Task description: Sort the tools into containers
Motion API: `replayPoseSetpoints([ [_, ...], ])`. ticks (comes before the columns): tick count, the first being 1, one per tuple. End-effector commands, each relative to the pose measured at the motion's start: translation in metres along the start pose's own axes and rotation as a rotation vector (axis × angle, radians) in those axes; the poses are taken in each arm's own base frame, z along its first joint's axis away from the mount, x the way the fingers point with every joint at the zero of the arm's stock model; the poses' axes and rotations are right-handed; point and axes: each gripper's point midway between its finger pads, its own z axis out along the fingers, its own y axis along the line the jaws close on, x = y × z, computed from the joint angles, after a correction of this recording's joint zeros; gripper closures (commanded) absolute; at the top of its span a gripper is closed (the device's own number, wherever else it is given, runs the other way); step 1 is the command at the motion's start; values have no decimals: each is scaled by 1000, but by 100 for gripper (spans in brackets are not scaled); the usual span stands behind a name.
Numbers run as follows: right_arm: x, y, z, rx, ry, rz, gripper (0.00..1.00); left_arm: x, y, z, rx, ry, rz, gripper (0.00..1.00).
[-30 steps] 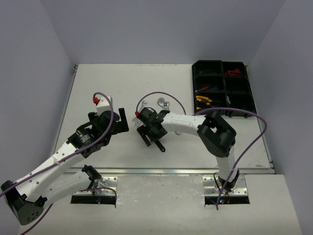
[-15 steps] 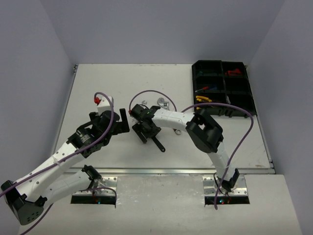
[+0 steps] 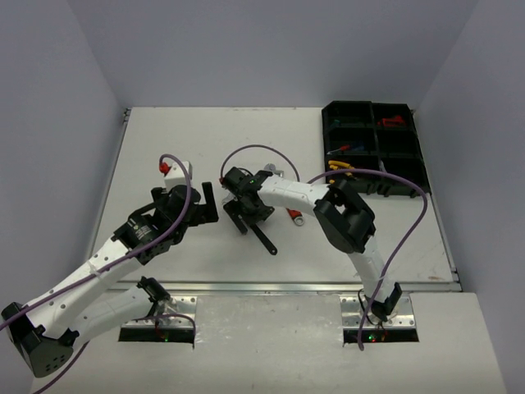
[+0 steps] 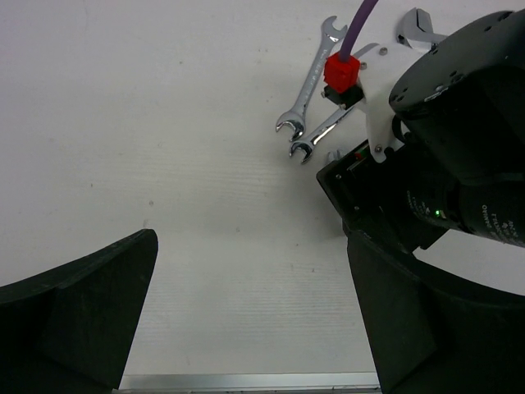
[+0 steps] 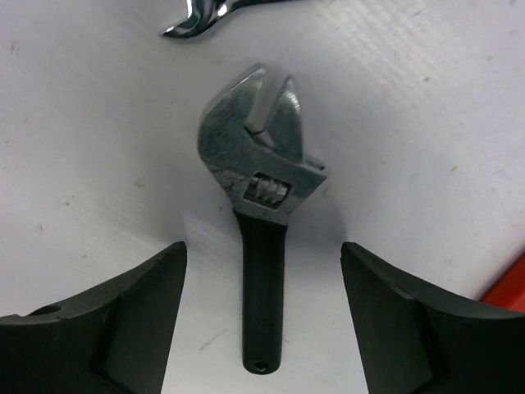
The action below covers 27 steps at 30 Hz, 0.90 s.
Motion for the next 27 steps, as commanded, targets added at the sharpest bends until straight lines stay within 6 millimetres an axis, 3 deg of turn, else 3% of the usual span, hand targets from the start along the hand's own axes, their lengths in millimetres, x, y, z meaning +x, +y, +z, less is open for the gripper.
replayPoseSetpoints([
  [1, -43, -10, -43, -11, -142, 15, 22, -21, -7, -7, 38, -54, -37, 0],
  [5, -56, -11, -63, -52, -189, 26, 19, -21, -4, -6, -6, -38, -88, 0],
  [7, -62, -19, -72, -46, -214, 58, 18, -17, -16, 1, 4, 2, -134, 0],
  [11, -68, -38, -88, -25, -256, 159, 12, -9, -30, 27, -3, 93, -151, 0],
  [14, -69, -56, -109, -1, -318, 261, 8, -19, -37, 52, -23, 113, -156, 0],
  [21, -57, -75, -141, 4, -384, 320, 1, -27, -48, 98, -26, 184, -157, 0],
  [27, -36, -79, -148, 12, -387, 306, 1, -33, -48, 100, -41, 178, -144, 0],
])
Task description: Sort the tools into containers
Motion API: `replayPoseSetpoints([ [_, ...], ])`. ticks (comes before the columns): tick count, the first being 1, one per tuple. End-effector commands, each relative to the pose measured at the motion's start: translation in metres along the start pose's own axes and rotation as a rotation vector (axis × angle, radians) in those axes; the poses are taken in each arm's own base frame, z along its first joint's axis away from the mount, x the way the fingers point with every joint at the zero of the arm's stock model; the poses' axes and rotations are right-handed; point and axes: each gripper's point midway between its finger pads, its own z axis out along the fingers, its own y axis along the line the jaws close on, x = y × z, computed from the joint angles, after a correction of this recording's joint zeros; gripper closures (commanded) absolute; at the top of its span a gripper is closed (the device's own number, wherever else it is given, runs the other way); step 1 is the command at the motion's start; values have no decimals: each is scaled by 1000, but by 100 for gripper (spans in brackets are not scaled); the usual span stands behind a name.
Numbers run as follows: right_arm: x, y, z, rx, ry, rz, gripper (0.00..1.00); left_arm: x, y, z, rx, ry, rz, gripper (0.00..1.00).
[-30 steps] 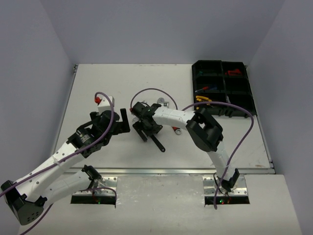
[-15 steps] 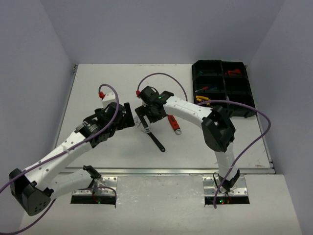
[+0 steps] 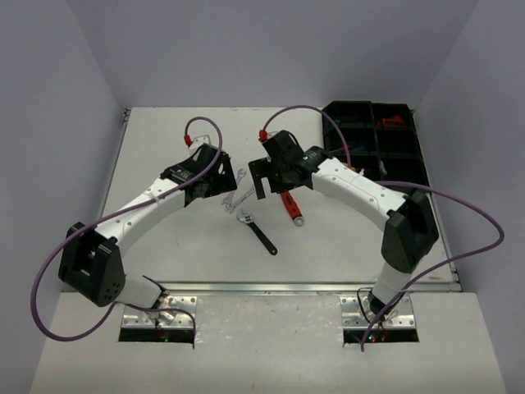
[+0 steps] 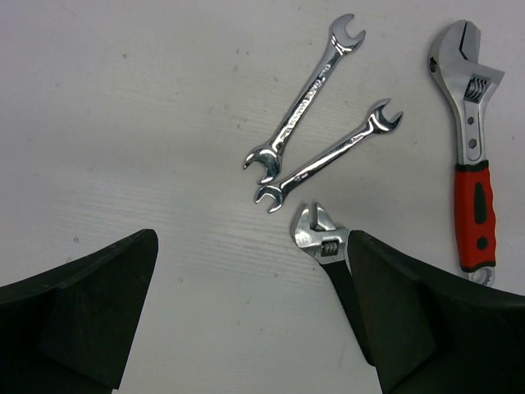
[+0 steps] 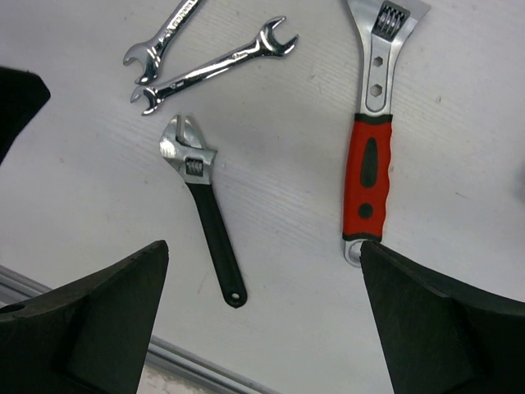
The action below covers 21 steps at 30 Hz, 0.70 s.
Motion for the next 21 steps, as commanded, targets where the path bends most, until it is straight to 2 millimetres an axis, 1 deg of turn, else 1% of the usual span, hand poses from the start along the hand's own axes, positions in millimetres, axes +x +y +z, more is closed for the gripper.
replayPoseSetpoints([
  [1, -3, 0, -11, -9, -59, 29, 1, -25, -9, -17, 55, -75, -31, 0],
  [2, 0, 3, -7, -22, -63, 57, 1, -22, -3, -20, 48, -83, -41, 0],
  [3, -3, 6, -4, -32, -79, 82, 1, -26, 1, -30, 59, -111, -56, 0],
  [4, -3, 7, 4, -29, -77, 106, 1, -28, 6, -38, 60, -131, -69, 0],
  [6, -6, 7, 14, -2, -73, 178, 1, -31, 18, -54, 53, -172, -79, 0],
  [7, -9, 8, 22, 16, -60, 206, 1, -33, 22, -61, 53, -191, -83, 0],
  [9, -16, 11, 47, 66, -18, 273, 1, -36, 34, -79, 40, -215, -69, 0],
  [11, -16, 6, 64, 154, 24, 325, 1, -40, 44, -99, 51, -248, -64, 0],
  [12, -20, 8, 72, 171, 28, 353, 1, -40, 46, -104, 52, -249, -52, 0],
  [14, -25, 9, 89, 216, 24, 411, 1, -39, 49, -121, 96, -267, -37, 0],
  [15, -24, 10, 94, 231, 24, 432, 1, -38, 50, -125, 112, -274, -25, 0],
  [18, -27, 25, 114, 234, -23, 445, 1, -36, 57, -137, 140, -308, -6, 0],
  [21, -31, 33, 127, 249, -56, 444, 1, -29, 68, -134, 111, -321, 12, 0],
])
